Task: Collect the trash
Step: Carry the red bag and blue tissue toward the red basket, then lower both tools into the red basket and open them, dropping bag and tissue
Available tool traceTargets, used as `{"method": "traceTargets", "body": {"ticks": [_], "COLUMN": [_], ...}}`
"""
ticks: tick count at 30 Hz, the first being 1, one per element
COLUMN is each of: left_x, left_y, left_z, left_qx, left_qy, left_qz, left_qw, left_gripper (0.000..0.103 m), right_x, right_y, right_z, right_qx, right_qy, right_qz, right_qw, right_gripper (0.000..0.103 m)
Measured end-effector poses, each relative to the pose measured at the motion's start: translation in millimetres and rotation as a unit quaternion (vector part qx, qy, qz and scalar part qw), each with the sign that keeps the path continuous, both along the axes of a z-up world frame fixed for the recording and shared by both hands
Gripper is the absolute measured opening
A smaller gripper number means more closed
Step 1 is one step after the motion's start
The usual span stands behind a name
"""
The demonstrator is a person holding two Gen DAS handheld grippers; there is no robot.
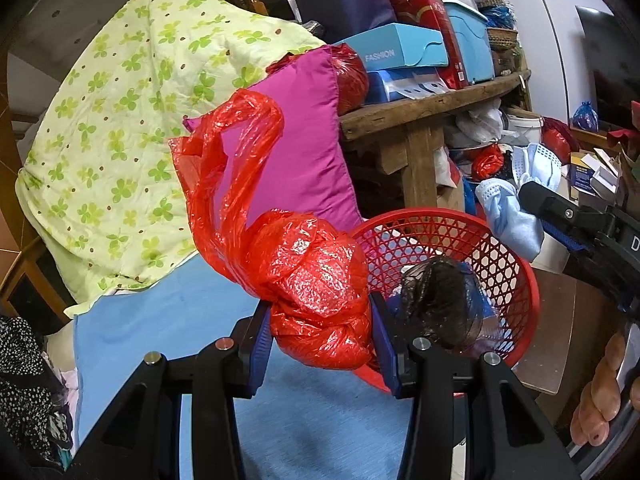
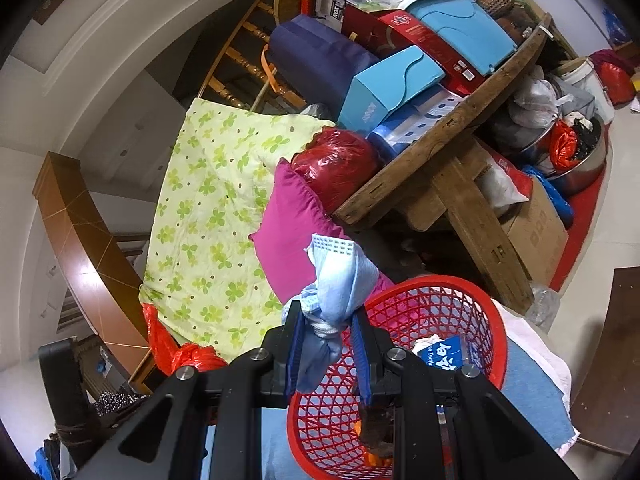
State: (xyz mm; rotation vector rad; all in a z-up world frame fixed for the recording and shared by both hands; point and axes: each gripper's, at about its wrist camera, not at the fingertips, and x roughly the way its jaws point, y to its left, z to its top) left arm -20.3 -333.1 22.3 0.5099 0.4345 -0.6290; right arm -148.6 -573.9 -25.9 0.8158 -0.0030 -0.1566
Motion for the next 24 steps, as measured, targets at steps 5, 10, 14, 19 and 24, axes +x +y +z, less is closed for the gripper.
{"method": "traceTargets", "body": {"ticks": [5, 10, 14, 19, 24], "left_x": [3, 8, 13, 20, 28], "left_y": [-8, -15, -19, -25, -30], "left_z": [-3, -8, -10, -15, -22], "left_qx": [-0.003, -0.014, -0.027, -0.04, -0.051], "left_qy": [0.008, 0.027, 0.045, 0.071, 0.105], "left_qz": [-0.008, -0.032, -0.05, -0.079, -0.101], "left_qw": [0.9999, 0.999, 0.9974, 0.9935, 0.9879], "left_gripper": [0.048, 0.048, 0.048, 0.049, 0.05], "right_x": [-4, -3, 1, 6, 8], "right_y": [-5, -10, -9, -8, -9], "right_z": [-3, -5, -6, -7, -8], "right_qx": [0.006, 0.012, 0.016, 0.016, 0.017], "right_qy": [0.002, 0.005, 0.012, 0.018, 0.021], "right_qz": [-0.005, -0.005, -0.002, 0.001, -0.002], "right_qw": [1.0, 1.0, 1.0, 1.0, 1.0], "right_gripper": [0.025, 0.025, 0.025, 0.025, 0.027]}}
